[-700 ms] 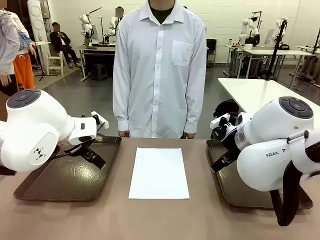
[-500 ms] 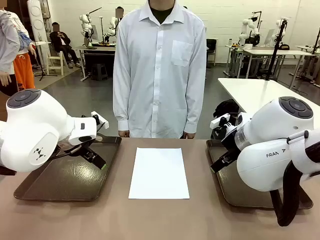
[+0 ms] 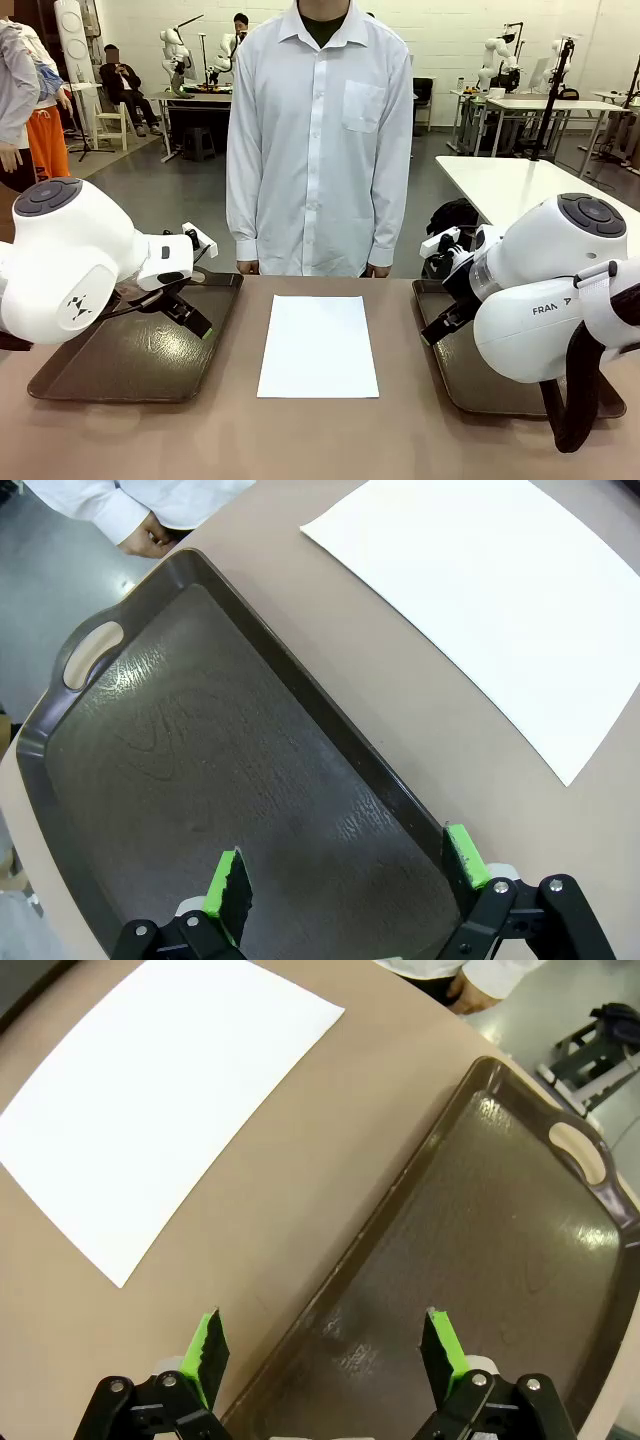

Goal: Sort the A4 documents.
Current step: Receive the A4 Paper.

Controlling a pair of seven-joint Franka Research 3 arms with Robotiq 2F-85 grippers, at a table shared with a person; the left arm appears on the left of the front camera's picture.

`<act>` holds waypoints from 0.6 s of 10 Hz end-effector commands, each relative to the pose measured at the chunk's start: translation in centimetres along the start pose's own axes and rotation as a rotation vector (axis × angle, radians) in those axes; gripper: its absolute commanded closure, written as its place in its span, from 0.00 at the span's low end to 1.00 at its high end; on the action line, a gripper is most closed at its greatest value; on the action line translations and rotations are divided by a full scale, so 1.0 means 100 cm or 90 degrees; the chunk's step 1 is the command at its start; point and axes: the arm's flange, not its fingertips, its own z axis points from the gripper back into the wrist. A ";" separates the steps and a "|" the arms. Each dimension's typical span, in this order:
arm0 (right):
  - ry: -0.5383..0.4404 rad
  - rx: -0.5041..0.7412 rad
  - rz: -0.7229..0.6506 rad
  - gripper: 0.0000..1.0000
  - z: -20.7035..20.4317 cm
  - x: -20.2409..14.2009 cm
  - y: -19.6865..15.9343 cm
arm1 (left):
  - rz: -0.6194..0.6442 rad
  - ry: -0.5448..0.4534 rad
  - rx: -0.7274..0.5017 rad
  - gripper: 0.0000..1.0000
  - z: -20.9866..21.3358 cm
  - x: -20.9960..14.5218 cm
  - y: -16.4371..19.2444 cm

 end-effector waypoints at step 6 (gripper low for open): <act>0.000 0.000 -0.001 0.00 0.000 0.000 0.000 | 0.000 0.000 0.000 0.00 0.000 0.000 0.000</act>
